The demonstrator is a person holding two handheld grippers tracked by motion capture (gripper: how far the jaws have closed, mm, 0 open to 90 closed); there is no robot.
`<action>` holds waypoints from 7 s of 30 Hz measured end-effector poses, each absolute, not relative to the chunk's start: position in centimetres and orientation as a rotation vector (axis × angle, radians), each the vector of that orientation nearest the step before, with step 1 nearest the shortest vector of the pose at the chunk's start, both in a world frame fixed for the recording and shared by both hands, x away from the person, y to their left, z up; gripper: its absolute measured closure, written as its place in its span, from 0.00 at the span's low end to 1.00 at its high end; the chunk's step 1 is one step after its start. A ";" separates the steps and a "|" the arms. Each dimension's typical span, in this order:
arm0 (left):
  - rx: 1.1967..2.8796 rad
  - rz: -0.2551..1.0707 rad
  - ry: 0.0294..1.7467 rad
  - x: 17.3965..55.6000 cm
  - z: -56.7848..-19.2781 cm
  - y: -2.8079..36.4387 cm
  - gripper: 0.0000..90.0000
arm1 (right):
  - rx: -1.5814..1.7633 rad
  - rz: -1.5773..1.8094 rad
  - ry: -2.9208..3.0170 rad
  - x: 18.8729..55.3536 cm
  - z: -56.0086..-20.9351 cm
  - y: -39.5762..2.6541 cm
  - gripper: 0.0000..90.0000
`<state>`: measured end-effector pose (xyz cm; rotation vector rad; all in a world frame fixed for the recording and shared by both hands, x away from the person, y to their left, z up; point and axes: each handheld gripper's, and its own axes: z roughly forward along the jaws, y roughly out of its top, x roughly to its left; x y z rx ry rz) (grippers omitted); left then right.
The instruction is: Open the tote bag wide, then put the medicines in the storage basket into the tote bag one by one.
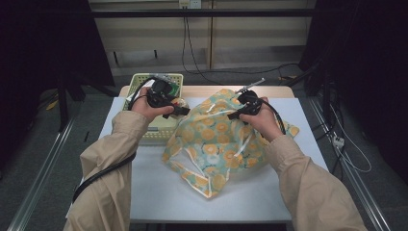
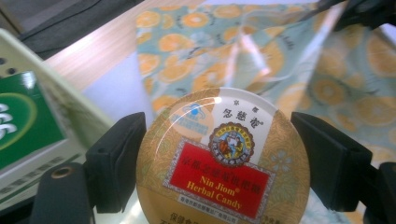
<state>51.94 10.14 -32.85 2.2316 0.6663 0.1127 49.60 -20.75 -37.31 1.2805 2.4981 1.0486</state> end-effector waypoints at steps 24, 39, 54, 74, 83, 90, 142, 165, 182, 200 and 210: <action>2.232 0.091 0.549 47.1 -36.4 4.4 0.23 | 1.314 1.050 2.480 50.4 -38.0 -20.9 1.00; 2.218 0.088 0.536 47.2 -38.4 2.6 0.23 | 1.315 1.061 2.485 50.3 -38.0 -21.0 1.00; 2.220 0.133 0.550 46.7 -39.9 1.1 0.23 | 1.312 1.041 2.469 50.4 -38.1 -21.2 1.00; 2.164 0.242 0.719 52.1 -43.7 -2.7 0.23 | 1.336 1.034 2.466 50.9 -38.8 -21.5 1.00; 2.204 0.199 0.676 51.1 -42.9 -2.2 0.14 | 1.350 1.011 2.473 51.1 -39.4 -21.8 1.00; 2.196 0.156 0.653 49.3 -41.6 0.2 0.13 | 1.348 1.012 2.466 50.6 -39.4 -21.7 1.00; 2.132 0.485 1.093 59.4 -39.5 14.1 0.07 | 1.340 1.064 2.487 50.0 -39.1 -21.9 1.00; 2.110 0.560 1.187 61.6 -40.8 14.3 0.07 | 1.357 1.089 2.497 50.5 -39.7 -22.3 1.00; 2.117 0.520 1.192 60.5 -39.5 14.4 0.18 | 1.368 1.076 2.474 50.4 -39.2 -22.8 1.00; 2.084 0.399 0.996 52.8 -31.9 16.6 0.19 | 1.354 1.047 2.449 49.4 -38.5 -22.0 1.00; 2.096 0.339 0.803 47.9 -30.7 14.2 0.19 | 1.370 1.041 2.435 49.2 -38.4 -22.2 1.00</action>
